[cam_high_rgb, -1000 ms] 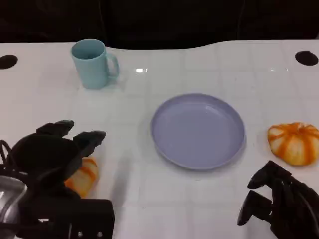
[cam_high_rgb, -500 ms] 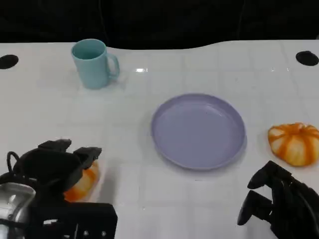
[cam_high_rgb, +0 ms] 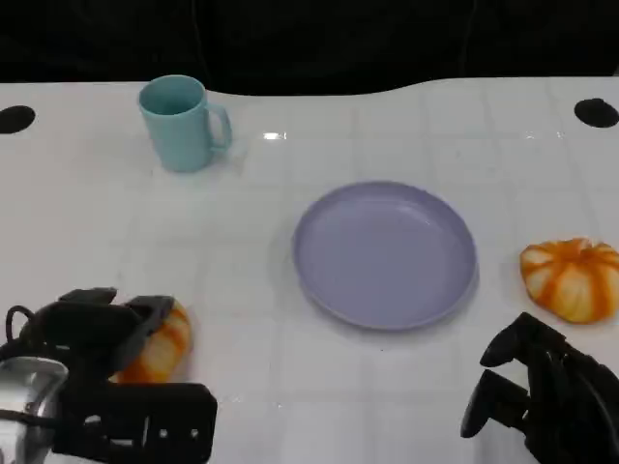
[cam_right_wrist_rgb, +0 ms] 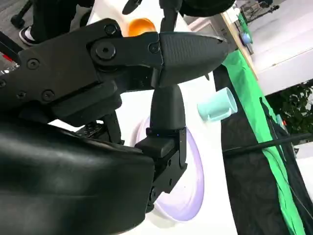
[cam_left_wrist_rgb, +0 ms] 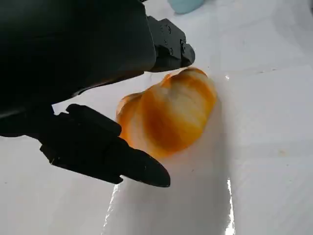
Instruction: Grasp the bread from the table and place it into the plate.
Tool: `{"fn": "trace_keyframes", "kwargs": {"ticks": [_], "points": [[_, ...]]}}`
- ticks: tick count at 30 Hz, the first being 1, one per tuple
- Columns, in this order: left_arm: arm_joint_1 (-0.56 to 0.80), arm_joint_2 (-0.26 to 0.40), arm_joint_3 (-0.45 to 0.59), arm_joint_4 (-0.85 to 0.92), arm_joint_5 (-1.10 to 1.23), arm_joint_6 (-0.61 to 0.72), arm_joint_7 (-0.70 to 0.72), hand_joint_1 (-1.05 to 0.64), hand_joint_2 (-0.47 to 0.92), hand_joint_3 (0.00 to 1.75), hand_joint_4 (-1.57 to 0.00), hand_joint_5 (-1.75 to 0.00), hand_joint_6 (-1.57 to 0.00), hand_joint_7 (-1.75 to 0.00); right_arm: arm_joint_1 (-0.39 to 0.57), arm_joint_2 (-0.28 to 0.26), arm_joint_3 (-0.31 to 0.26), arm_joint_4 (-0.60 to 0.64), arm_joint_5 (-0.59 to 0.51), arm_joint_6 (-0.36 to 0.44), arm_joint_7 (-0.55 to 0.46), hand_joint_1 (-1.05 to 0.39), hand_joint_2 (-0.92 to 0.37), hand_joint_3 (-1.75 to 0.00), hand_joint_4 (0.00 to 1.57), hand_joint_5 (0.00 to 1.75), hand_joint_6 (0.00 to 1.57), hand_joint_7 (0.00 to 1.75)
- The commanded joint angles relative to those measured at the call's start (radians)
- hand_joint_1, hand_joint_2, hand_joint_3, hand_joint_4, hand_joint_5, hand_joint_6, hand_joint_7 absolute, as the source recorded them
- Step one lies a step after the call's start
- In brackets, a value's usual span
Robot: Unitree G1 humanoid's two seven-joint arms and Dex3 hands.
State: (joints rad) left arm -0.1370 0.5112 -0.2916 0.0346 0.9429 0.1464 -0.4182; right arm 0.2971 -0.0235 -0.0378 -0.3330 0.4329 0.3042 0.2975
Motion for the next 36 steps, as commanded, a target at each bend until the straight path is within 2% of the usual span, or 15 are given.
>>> {"fn": "trace_keyframes", "kwargs": {"ticks": [1,18,26,34,36], "points": [[-0.027,0.006,-0.017,0.059,-0.009,-0.002,0.048,-0.45,0.83,0.01,0.0,0.0,-0.07,0.0,0.007,-0.008,-0.007,-0.008,0.005,-0.006,-0.003,-0.52,-0.92,-0.43,0.63,1.75,0.45,1.65],[-0.09,-0.008,-0.055,0.213,-0.062,-0.051,0.195,-0.4,0.84,0.0,0.0,0.0,-0.04,0.0,0.004,-0.01,-0.008,-0.001,0.005,-0.013,0.007,-0.53,-0.92,-0.44,0.63,1.75,0.45,1.65],[-0.123,-0.006,-0.072,0.287,-0.104,-0.082,0.196,-0.38,0.85,0.01,0.0,0.0,-0.04,0.0,0.004,-0.009,-0.009,-0.007,0.008,-0.004,0.0,-0.53,-0.92,-0.43,0.63,1.75,0.44,1.65],[-0.16,-0.01,-0.093,0.367,-0.146,-0.108,0.182,-0.39,0.86,0.01,-0.04,-0.02,-0.08,-0.02,0.004,-0.009,-0.009,-0.005,0.009,-0.007,0.004,-0.53,-0.92,-0.44,0.63,1.75,0.44,1.65],[-0.165,-0.011,-0.091,0.39,-0.165,-0.126,0.185,-0.37,0.88,0.01,-0.15,-0.07,-0.19,-0.06,0.004,-0.008,-0.009,-0.007,0.01,-0.005,0.003,-0.53,-0.92,-0.44,0.63,1.75,0.44,1.65]]}}
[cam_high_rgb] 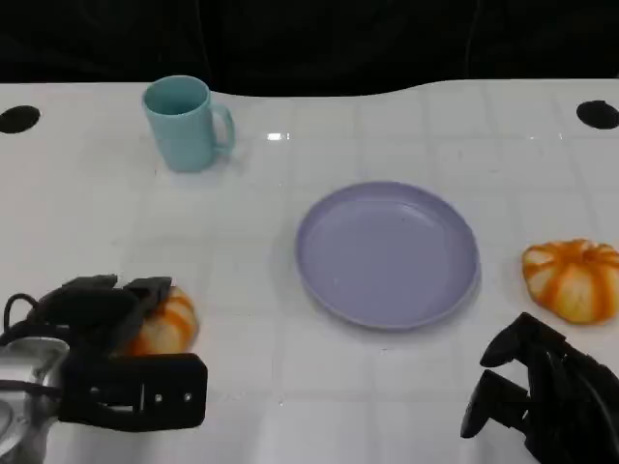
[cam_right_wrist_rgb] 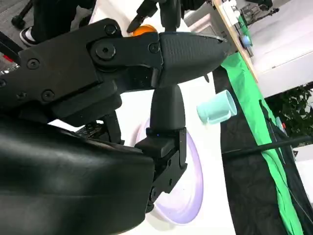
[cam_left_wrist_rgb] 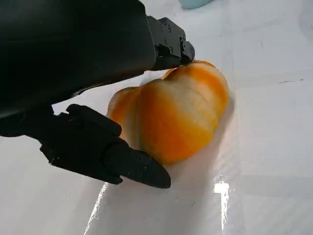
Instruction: Grasp the bread from the table and place it into the plate.
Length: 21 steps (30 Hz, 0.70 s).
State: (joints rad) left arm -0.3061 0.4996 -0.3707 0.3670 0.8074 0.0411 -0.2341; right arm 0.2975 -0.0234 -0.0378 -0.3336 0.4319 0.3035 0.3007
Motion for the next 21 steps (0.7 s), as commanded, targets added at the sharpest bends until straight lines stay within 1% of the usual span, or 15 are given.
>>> {"fn": "trace_keyframes", "kwargs": {"ticks": [1,4,10,11,12,13,14,16,17,18,20,21], "points": [[0.002,0.002,-0.013,0.064,-0.035,-0.026,0.003,-0.36,0.89,0.01,-0.17,-0.08,-0.21,-0.06,0.004,-0.008,-0.009,-0.007,0.012,-0.004,-0.001,-0.53,-0.92,-0.44,0.63,1.75,0.44,1.65],[0.013,-0.002,0.013,0.065,-0.091,-0.045,0.007,-0.27,0.92,0.09,-0.32,-0.13,-0.34,-0.08,0.003,-0.01,-0.008,-0.007,0.008,-0.006,-0.001,-0.53,-0.92,-0.44,0.63,1.75,0.44,1.67],[0.011,0.004,0.006,0.069,-0.111,-0.049,0.013,-0.25,0.92,0.11,-0.36,-0.13,-0.37,-0.07,0.002,-0.01,-0.008,-0.007,0.008,-0.006,-0.001,-0.53,-0.92,-0.44,0.63,1.75,0.44,1.68],[0.009,-0.005,0.011,0.093,-0.117,-0.071,0.054,-0.25,0.92,0.16,-0.47,-0.19,-0.42,-0.09,0.003,-0.009,-0.009,-0.007,0.008,-0.005,-0.002,-0.53,-0.92,-0.44,0.64,1.75,0.43,1.68],[0.007,-0.011,0.015,0.112,-0.122,-0.088,0.086,-0.24,0.92,0.28,-0.57,-0.58,-0.56,-0.08,0.004,-0.008,-0.009,-0.007,0.009,-0.004,-0.003,-0.53,-0.92,-0.44,0.64,1.75,0.43,1.67],[0.004,-0.015,0.016,0.128,-0.126,-0.102,0.11,-0.23,0.92,0.34,-0.57,-0.87,-0.63,-0.05,0.004,-0.008,-0.009,-0.008,0.009,-0.004,-0.004,-0.53,-0.92,-0.44,0.64,1.75,0.43,1.67],[0.002,-0.017,0.015,0.139,-0.128,-0.112,0.126,-0.23,0.92,0.37,-0.56,-1.05,-0.68,-0.04,0.004,-0.008,-0.009,-0.008,0.009,-0.003,-0.004,-0.53,-0.92,-0.44,0.64,1.75,0.43,1.67],[-0.009,-0.023,0.018,0.184,-0.137,-0.143,0.165,-0.23,0.92,0.39,-0.56,-1.15,-0.71,-0.03,0.003,-0.007,-0.009,-0.007,0.009,-0.004,-0.005,-0.53,-0.92,-0.43,0.64,1.75,0.43,1.67],[-0.016,-0.028,0.022,0.215,-0.143,-0.164,0.192,-0.23,0.92,0.44,-0.64,-0.87,-0.81,-0.04,0.002,-0.006,-0.009,-0.006,0.009,-0.004,-0.005,-0.53,-0.92,-0.43,0.64,1.75,0.43,1.67],[-0.022,-0.031,0.023,0.24,-0.149,-0.181,0.211,-0.23,0.92,0.45,-0.69,-0.73,-0.85,-0.04,0.001,-0.006,-0.009,-0.005,0.008,-0.005,-0.005,-0.53,-0.92,-0.43,0.64,1.75,0.43,1.67],[-0.032,-0.033,0.02,0.268,-0.154,-0.202,0.231,-0.22,0.92,0.46,-0.74,-0.6,-0.88,-0.03,0.001,-0.006,-0.009,-0.005,0.008,-0.005,-0.006,-0.53,-0.92,-0.43,0.64,1.75,0.43,1.67],[-0.04,-0.034,0.014,0.287,-0.145,-0.207,0.254,-0.22,0.92,0.47,-0.74,-0.59,-0.88,-0.03,0.0,-0.006,-0.008,-0.005,0.008,-0.002,-0.007,-0.53,-0.92,-0.43,0.64,1.75,0.43,1.67]]}}
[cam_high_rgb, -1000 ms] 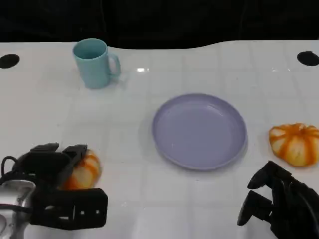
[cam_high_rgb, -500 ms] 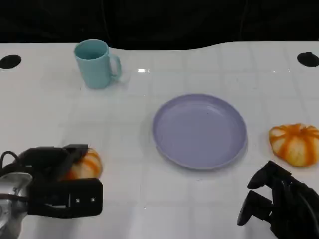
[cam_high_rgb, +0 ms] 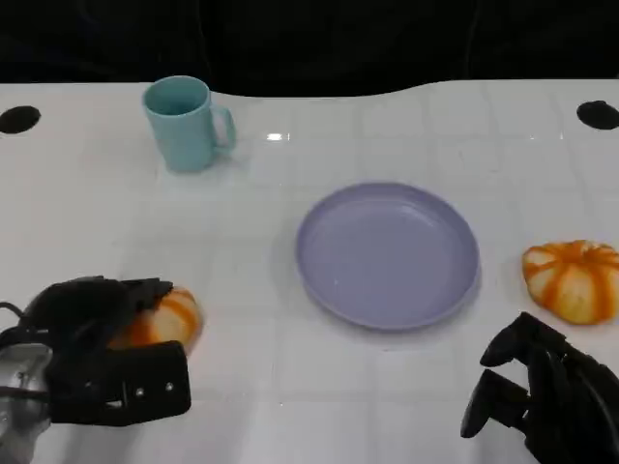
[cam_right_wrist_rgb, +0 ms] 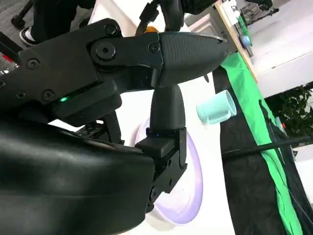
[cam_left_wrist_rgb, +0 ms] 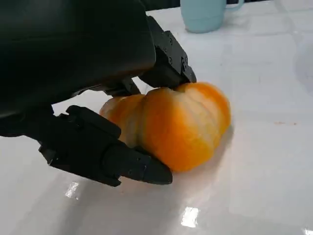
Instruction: Grasp the bread from the table and place it into the plate.
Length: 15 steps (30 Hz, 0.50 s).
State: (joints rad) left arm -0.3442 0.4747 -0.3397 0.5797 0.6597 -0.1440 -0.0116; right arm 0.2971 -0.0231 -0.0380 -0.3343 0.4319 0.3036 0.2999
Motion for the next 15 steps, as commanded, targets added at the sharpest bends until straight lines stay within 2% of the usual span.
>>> {"fn": "trace_keyframes", "kwargs": {"ticks": [1,2,3,4,5,6,7,8,9,12,15], "points": [[-0.012,-0.011,-0.028,0.094,0.024,-0.019,0.065,-0.23,0.92,0.43,-0.75,-0.77,-0.94,-0.04,-0.002,-0.005,-0.008,-0.003,0.009,-0.002,-0.006,-0.53,-0.92,-0.43,0.64,1.75,0.43,1.67],[-0.021,-0.012,-0.037,0.11,0.038,-0.017,0.091,-0.23,0.92,0.35,-0.76,-1.26,-1.08,-0.12,-0.003,-0.004,-0.008,-0.002,0.009,-0.003,-0.007,-0.53,-0.92,-0.44,0.64,1.75,0.43,1.67],[-0.028,-0.013,-0.045,0.122,0.047,-0.017,0.109,-0.23,0.92,0.33,-0.75,-1.44,-1.13,-0.15,-0.004,-0.003,-0.008,-0.002,0.01,-0.003,-0.007,-0.53,-0.92,-0.44,0.64,1.75,0.43,1.66],[-0.032,-0.017,-0.052,0.141,0.062,-0.024,0.16,-0.23,0.92,0.31,-0.74,-1.54,-1.15,-0.17,-0.006,-0.003,-0.006,0.001,0.006,-0.006,-0.006,-0.53,-0.92,-0.44,0.64,1.75,0.42,1.66],[-0.035,-0.02,-0.058,0.157,0.07,-0.03,0.197,-0.24,0.92,0.29,-0.79,-1.66,-0.89,-1.0,-0.007,-0.003,-0.005,0.002,0.003,-0.008,-0.007,-0.54,-0.92,-0.44,0.64,1.75,0.43,1.67],[-0.038,-0.023,-0.063,0.17,0.075,-0.035,0.224,-0.25,0.92,0.3,-0.8,-1.7,-0.73,-1.37,-0.008,-0.004,-0.004,0.003,0.001,-0.01,-0.007,-0.54,-0.92,-0.44,0.64,1.75,0.43,1.67],[-0.042,-0.024,-0.067,0.181,0.078,-0.04,0.242,-0.25,0.92,0.3,-0.81,-1.72,-0.65,-1.55,-0.008,-0.004,-0.004,0.003,-0.001,-0.01,-0.007,-0.54,-0.92,-0.44,0.64,1.75,0.43,1.67],[-0.045,-0.024,-0.071,0.189,0.077,-0.043,0.25,-0.25,0.92,0.3,-0.81,-1.74,-0.6,-1.67,-0.008,-0.003,-0.004,0.003,-0.001,-0.01,-0.007,-0.54,-0.92,-0.44,0.64,1.75,0.44,1.67],[-0.048,-0.024,-0.074,0.196,0.076,-0.046,0.256,-0.25,0.92,0.3,-0.82,-1.74,-0.58,-1.71,-0.008,-0.003,-0.004,0.003,-0.002,-0.01,-0.007,-0.54,-0.92,-0.44,0.64,1.75,0.44,1.67],[-0.054,-0.033,-0.06,0.209,0.05,-0.082,0.3,-0.25,0.92,0.35,-0.79,-1.75,-0.52,-1.74,-0.01,-0.002,-0.004,0.006,0.004,-0.006,-0.004,-0.54,-0.92,-0.44,0.63,1.75,0.43,1.66],[-0.06,-0.043,-0.055,0.222,0.042,-0.106,0.361,-0.24,0.92,0.35,-0.79,-1.75,-0.53,-1.75,-0.013,-0.004,-0.002,0.016,-0.001,-0.017,0.003,-0.54,-0.92,-0.44,0.62,1.75,0.43,1.66]]}}
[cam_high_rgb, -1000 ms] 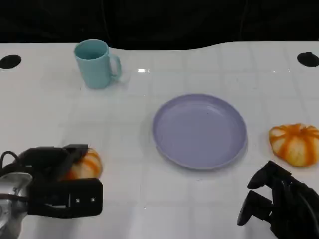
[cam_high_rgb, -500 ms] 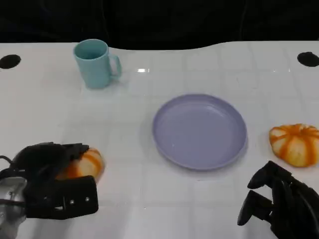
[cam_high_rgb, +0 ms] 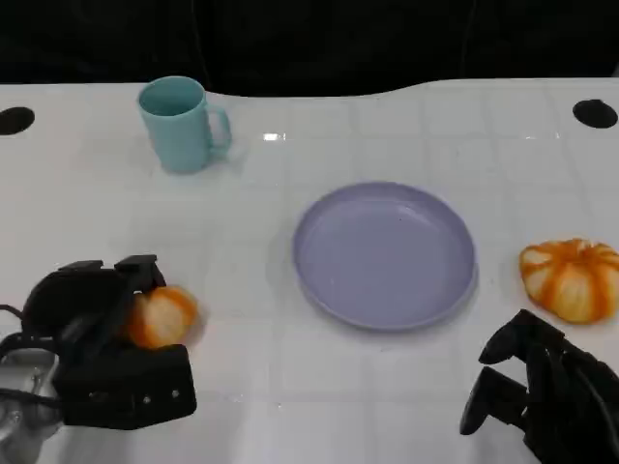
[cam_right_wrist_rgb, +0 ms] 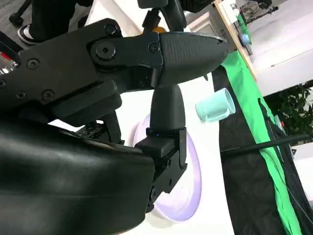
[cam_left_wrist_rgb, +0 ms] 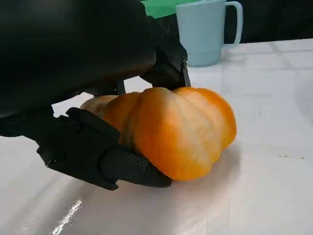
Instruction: Grasp the bread from the table and place it into the plate.
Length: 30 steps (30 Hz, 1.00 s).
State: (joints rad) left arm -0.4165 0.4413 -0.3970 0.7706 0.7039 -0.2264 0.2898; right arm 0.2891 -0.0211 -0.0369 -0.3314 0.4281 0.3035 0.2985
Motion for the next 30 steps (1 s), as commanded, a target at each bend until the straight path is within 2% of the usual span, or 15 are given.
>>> {"fn": "trace_keyframes", "kwargs": {"ticks": [1,6,13,16,21,30], "points": [[0.011,-0.014,0.004,0.034,-0.004,-0.032,0.081,-0.23,0.91,0.34,-0.8,-1.75,-0.53,-1.75,-0.006,-0.007,-0.003,0.016,0.002,-0.021,0.007,-0.54,-0.92,-0.44,0.62,1.75,0.43,1.66],[0.001,-0.023,0.017,0.015,-0.014,-0.049,0.126,-0.19,0.89,0.31,-0.81,-1.75,-0.54,-1.75,-0.007,-0.007,-0.006,0.014,0.002,-0.013,-0.001,-0.54,-0.92,-0.43,0.63,1.75,0.43,1.67],[-0.01,-0.03,0.047,-0.032,-0.048,-0.056,0.102,-0.16,0.92,0.37,-0.8,-1.75,-0.58,-1.75,-0.009,-0.006,-0.012,0.019,0.009,-0.009,-0.001,-0.53,-0.92,-0.42,0.63,1.75,0.44,1.67],[-0.027,-0.03,0.064,-0.072,-0.077,-0.054,0.059,-0.16,0.8,0.57,-0.81,-1.75,-0.63,-1.75,-0.008,-0.007,-0.013,0.019,0.01,-0.005,-0.002,-0.53,-0.92,-0.42,0.63,1.75,0.43,1.67],[-0.037,-0.033,0.081,-0.122,-0.105,-0.052,0.002,-0.19,0.79,0.57,-0.8,-1.75,-0.6,-1.75,-0.008,-0.005,-0.013,0.025,0.007,-0.014,0.002,-0.52,-0.92,-0.43,0.64,1.75,0.44,1.68],[-0.049,-0.042,0.096,-0.145,-0.111,-0.068,-0.023,-0.17,0.72,0.67,-0.83,-1.75,-0.65,-1.75,-0.009,-0.005,-0.013,0.033,0.006,-0.025,0.005,-0.52,-0.92,-0.43,0.65,1.75,0.45,1.67]]}}
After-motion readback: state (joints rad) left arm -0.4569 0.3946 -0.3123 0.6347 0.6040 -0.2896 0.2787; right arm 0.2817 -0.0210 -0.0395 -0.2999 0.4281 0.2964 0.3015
